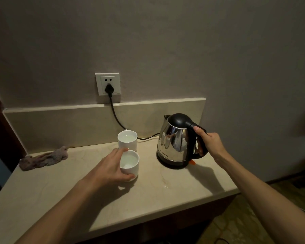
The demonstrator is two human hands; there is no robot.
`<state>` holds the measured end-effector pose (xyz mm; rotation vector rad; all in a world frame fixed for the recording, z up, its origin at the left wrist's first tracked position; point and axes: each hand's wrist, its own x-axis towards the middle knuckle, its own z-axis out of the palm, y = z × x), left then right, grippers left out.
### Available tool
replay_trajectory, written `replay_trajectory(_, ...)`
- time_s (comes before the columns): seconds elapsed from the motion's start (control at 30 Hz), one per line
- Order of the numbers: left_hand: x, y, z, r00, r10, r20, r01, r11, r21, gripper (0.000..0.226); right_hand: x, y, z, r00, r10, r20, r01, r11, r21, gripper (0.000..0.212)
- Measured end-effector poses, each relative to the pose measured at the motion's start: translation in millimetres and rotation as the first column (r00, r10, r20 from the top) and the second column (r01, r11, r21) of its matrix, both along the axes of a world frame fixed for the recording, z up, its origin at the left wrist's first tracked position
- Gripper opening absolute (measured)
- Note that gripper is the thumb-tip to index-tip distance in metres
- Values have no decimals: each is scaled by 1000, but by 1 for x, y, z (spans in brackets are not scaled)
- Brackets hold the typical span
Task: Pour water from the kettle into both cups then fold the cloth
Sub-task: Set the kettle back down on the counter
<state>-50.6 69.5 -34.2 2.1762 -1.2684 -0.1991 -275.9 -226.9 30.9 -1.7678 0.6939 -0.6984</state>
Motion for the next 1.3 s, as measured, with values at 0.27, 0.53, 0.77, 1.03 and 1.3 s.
replay_trajectory(0.27,30,23,5,991,127,33,-129,990,62,92,3,0,-2,999,-38,13,38,999,-7,52)
replay_trajectory(0.53,65,19,15,976,216,8,-216,969,118,97,6,1,-5,997,-31,64,31,999,9,50)
replay_trajectory(0.77,94,7,24,970,238,53,-243,943,225,98,6,-1,-7,997,-32,69,32,999,7,53)
replay_trajectory(1.03,110,-3,26,964,258,66,-267,932,245,98,8,-5,-8,997,-32,64,32,999,-4,53)
replay_trajectory(1.3,114,-7,26,966,256,38,-257,937,236,98,8,-4,-8,998,-33,56,33,999,0,54)
